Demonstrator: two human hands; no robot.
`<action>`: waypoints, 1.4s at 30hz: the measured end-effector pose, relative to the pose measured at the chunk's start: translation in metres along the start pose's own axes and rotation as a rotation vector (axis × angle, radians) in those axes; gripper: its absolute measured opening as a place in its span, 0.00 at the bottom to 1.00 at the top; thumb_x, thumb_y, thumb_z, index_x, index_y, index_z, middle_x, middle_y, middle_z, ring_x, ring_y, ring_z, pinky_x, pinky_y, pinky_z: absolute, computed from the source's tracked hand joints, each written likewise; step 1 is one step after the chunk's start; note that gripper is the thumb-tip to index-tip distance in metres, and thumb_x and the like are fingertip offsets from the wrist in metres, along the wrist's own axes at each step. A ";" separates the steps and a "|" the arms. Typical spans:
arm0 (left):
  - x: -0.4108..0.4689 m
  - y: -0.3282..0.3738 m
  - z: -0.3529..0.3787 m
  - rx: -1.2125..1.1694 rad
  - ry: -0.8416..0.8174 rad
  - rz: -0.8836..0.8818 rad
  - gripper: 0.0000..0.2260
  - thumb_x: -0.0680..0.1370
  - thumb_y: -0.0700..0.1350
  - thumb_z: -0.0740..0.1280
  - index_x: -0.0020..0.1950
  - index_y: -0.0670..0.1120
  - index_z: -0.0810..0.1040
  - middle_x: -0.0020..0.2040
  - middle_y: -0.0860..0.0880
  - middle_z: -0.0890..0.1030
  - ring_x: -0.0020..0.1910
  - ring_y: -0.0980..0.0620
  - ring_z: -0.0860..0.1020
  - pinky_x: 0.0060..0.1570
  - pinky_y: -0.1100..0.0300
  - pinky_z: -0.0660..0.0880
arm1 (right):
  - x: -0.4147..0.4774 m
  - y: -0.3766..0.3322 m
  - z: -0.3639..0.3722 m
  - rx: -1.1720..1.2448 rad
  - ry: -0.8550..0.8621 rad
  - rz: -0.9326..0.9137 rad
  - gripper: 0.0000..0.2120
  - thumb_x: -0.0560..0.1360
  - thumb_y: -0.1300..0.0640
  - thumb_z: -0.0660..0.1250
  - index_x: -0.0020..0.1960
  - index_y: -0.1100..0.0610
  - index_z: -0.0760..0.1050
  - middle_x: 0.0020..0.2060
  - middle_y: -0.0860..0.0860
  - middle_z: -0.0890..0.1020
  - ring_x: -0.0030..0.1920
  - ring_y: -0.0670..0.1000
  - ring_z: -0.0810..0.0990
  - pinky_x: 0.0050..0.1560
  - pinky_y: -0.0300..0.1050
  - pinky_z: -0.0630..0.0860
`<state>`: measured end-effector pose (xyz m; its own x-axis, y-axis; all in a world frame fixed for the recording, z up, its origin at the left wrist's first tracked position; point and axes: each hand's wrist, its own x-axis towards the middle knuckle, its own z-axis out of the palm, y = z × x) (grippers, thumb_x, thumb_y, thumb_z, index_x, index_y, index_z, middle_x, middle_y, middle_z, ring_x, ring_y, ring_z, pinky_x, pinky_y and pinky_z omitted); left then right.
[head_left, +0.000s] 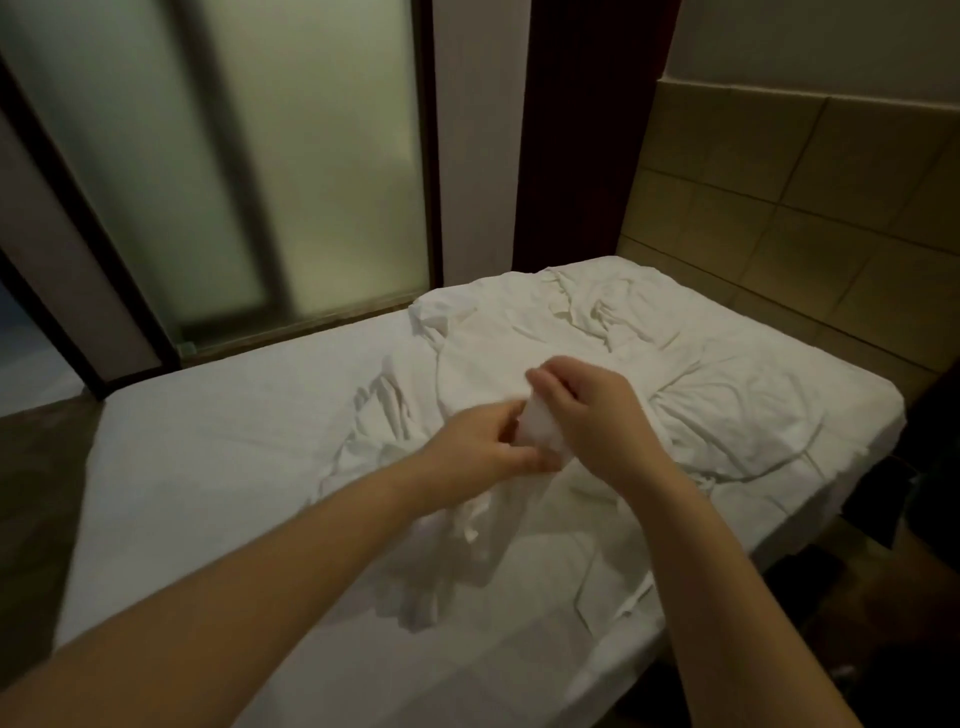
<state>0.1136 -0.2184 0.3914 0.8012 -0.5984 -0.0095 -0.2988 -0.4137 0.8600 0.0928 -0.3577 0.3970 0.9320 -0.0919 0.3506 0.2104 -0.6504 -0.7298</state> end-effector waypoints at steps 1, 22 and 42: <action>0.005 0.001 0.013 -0.059 -0.019 -0.008 0.03 0.75 0.44 0.69 0.41 0.49 0.77 0.33 0.56 0.76 0.31 0.62 0.73 0.32 0.72 0.69 | -0.001 0.007 -0.013 0.034 0.031 0.033 0.11 0.78 0.53 0.63 0.39 0.56 0.76 0.31 0.46 0.76 0.31 0.42 0.72 0.33 0.32 0.66; 0.093 0.010 0.051 -0.164 0.145 0.037 0.17 0.75 0.36 0.67 0.28 0.50 0.81 0.26 0.56 0.74 0.28 0.62 0.71 0.29 0.72 0.67 | 0.003 0.142 -0.061 0.279 -0.239 0.256 0.16 0.66 0.49 0.75 0.32 0.59 0.74 0.26 0.47 0.70 0.30 0.44 0.69 0.34 0.41 0.65; 0.100 -0.014 0.014 -0.480 0.183 -0.158 0.09 0.78 0.39 0.62 0.38 0.44 0.77 0.27 0.53 0.78 0.27 0.59 0.76 0.30 0.66 0.75 | 0.027 0.138 -0.021 0.212 -0.422 0.267 0.06 0.71 0.55 0.73 0.41 0.56 0.77 0.32 0.49 0.75 0.33 0.44 0.72 0.39 0.41 0.69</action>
<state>0.1911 -0.2818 0.3711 0.9073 -0.4072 -0.1053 0.0688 -0.1031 0.9923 0.1408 -0.4663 0.3179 0.9895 0.1063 -0.0979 -0.0359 -0.4756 -0.8789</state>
